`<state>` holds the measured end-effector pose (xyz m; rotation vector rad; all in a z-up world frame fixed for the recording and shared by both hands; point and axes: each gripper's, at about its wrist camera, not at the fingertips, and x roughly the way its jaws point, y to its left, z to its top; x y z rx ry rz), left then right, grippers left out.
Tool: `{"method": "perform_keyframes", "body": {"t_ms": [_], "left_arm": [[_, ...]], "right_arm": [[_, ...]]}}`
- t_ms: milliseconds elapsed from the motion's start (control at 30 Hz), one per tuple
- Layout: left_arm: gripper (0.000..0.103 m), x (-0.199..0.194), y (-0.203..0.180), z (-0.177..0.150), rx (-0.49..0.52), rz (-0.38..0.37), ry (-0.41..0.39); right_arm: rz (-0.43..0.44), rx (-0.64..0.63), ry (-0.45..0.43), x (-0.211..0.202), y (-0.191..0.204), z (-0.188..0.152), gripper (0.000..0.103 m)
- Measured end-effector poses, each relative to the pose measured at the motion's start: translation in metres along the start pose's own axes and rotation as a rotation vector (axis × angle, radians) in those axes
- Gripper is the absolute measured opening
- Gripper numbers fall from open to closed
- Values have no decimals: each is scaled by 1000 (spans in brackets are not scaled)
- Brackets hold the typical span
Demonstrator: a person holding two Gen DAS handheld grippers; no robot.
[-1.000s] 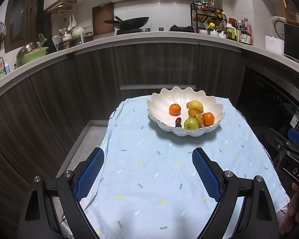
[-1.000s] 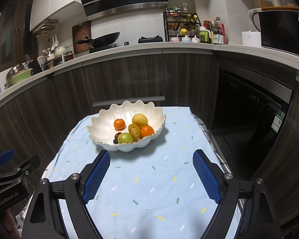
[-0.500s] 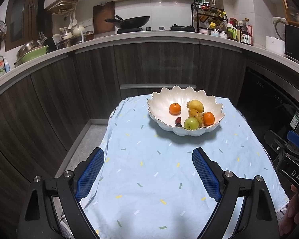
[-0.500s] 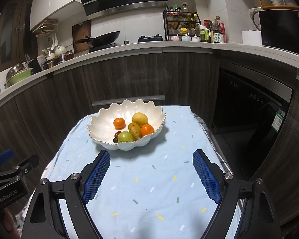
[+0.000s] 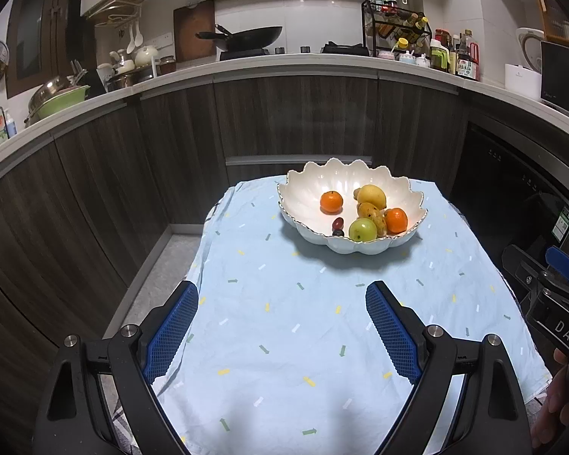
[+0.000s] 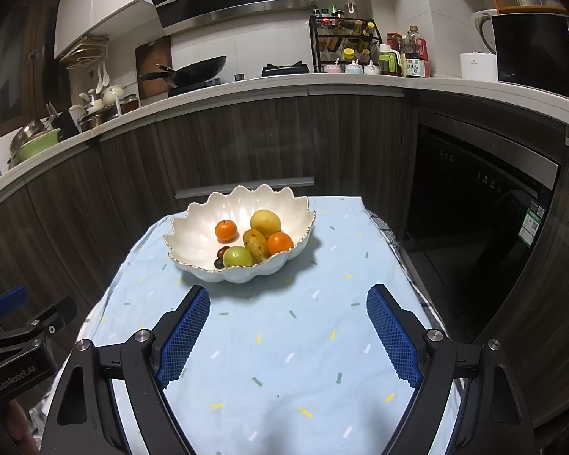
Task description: Organize fruits
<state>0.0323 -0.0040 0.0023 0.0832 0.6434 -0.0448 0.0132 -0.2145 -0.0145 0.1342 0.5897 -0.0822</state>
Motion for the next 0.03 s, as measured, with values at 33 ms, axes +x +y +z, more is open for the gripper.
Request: {"method": "perform_keyframes", "body": {"t_ms": [33], "left_arm": [[91, 0, 0, 0, 1, 1, 2]], "right_arm": [[0, 0, 0, 0, 0, 0, 86]]}}
